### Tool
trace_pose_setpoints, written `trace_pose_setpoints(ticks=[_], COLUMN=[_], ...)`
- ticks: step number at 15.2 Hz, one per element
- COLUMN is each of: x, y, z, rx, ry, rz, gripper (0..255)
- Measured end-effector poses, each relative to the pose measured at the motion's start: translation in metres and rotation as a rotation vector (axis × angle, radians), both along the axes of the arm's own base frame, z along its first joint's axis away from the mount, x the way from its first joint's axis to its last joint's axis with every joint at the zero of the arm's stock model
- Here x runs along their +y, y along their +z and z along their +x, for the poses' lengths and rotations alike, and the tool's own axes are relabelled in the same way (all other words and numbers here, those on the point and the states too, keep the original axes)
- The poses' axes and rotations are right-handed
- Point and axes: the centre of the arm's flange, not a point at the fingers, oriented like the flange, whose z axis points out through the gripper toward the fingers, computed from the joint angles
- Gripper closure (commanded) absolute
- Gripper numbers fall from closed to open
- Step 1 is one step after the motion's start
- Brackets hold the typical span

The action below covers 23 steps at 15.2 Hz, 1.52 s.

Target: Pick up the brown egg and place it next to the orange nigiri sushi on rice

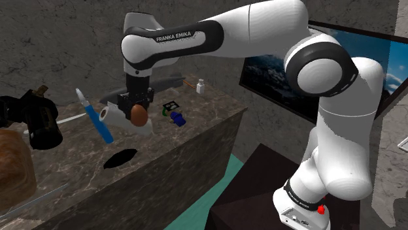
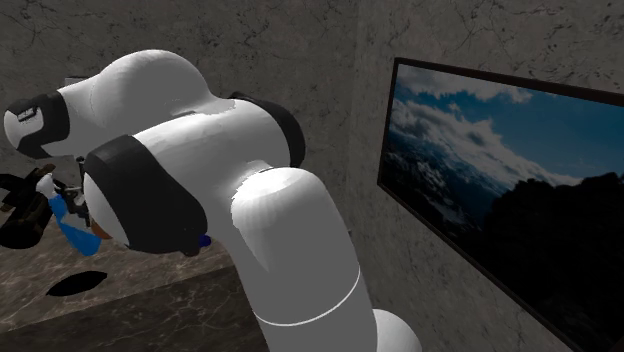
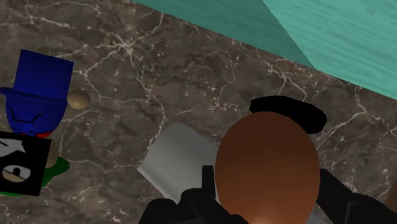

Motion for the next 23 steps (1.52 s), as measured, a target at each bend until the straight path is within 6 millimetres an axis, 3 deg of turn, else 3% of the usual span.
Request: trace_pose_setpoints(ticks=[23], x=[0.002], y=[-0.113], z=[0.0], rx=[0.0], ry=[-0.001], rz=[0.0], gripper=[255])
